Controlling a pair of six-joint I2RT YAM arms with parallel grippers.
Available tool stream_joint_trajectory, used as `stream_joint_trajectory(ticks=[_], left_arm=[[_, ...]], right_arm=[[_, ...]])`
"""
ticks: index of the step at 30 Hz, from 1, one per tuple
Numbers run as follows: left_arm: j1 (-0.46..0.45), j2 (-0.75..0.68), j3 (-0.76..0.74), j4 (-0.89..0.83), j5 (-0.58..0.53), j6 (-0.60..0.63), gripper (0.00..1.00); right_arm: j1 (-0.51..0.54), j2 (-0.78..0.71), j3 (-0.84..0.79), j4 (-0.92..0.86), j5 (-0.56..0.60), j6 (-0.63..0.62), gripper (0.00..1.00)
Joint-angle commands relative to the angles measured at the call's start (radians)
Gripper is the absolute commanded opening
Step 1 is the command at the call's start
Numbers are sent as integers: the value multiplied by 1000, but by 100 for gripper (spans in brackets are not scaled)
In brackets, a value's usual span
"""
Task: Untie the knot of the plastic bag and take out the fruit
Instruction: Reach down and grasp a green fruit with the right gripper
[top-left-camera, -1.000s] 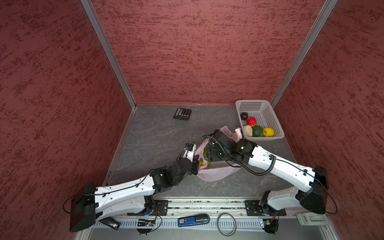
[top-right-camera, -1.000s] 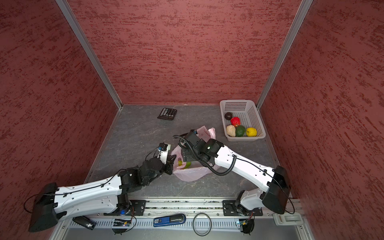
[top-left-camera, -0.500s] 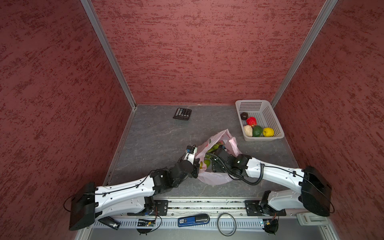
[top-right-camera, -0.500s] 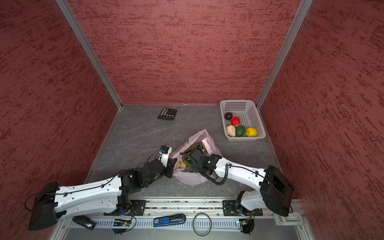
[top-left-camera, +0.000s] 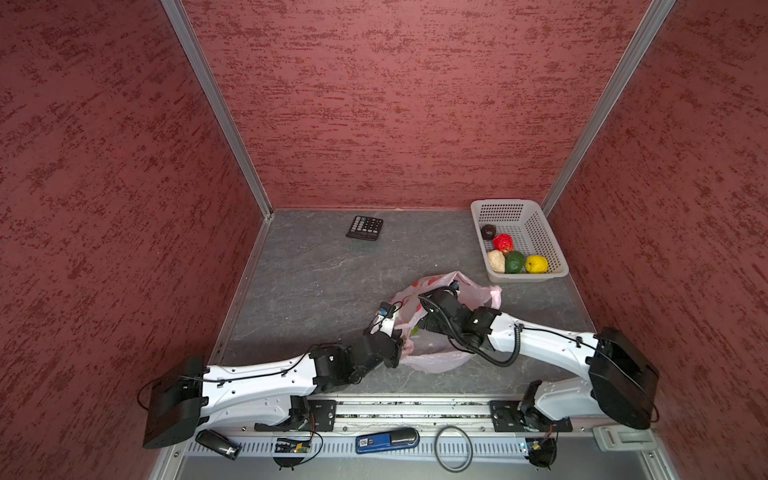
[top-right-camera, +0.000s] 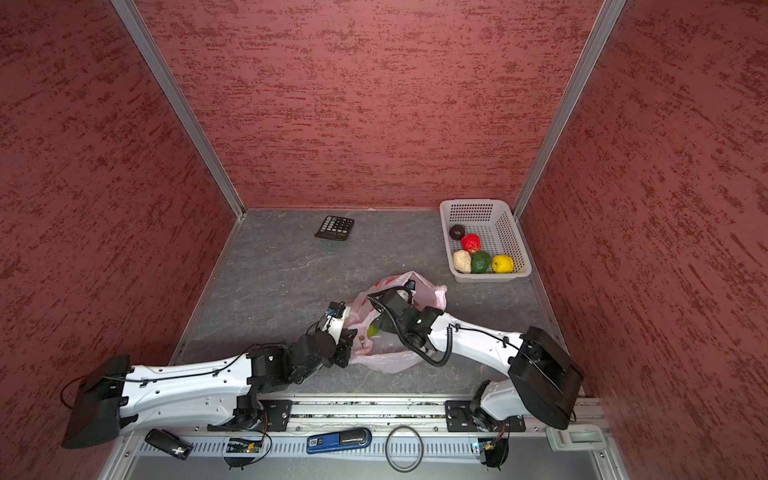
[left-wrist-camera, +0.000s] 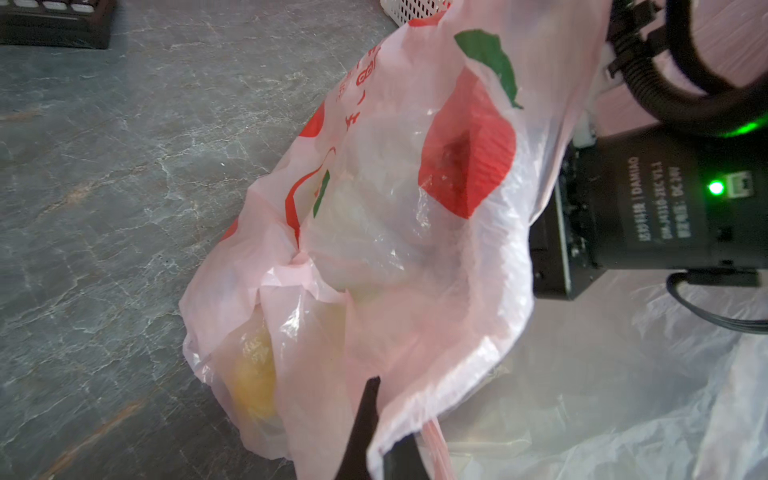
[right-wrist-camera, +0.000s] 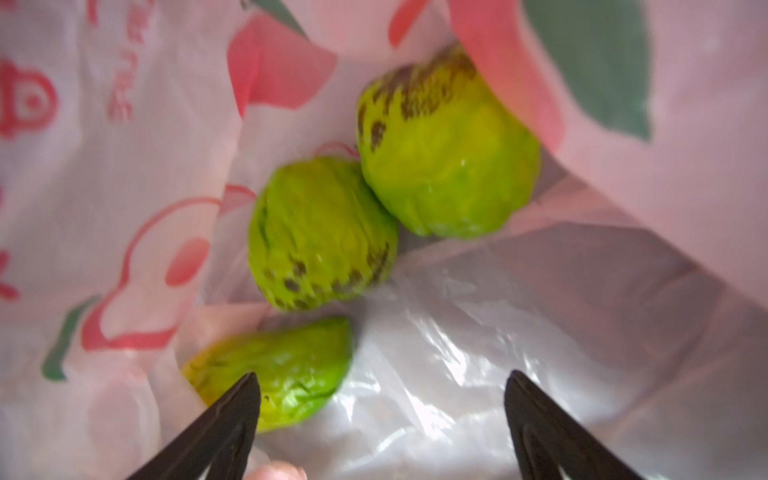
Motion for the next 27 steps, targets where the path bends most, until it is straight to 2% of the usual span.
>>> stream_joint_trajectory(ticks=[1,9,19,21,23,27], left_arm=[[19,-25,-10,-9,-40,4,0],[100,-17,-11,24,33,49,0],[158,13,-23,62,113,90,0],[165,16,-26,64,123,92,0],[171,19,-25,66,127,95,0],[187,27,-22,73,123,98,0]], right_arm=[[-23,32,26,111,-4,49,94],[-42,157,63,218,-5,81,98],[-65,316,83,384,33,160,97],[-75,340,84,405,44,181,87],[-75,341,86,419,56,179,81],[-75,323,101,403,30,159,63]])
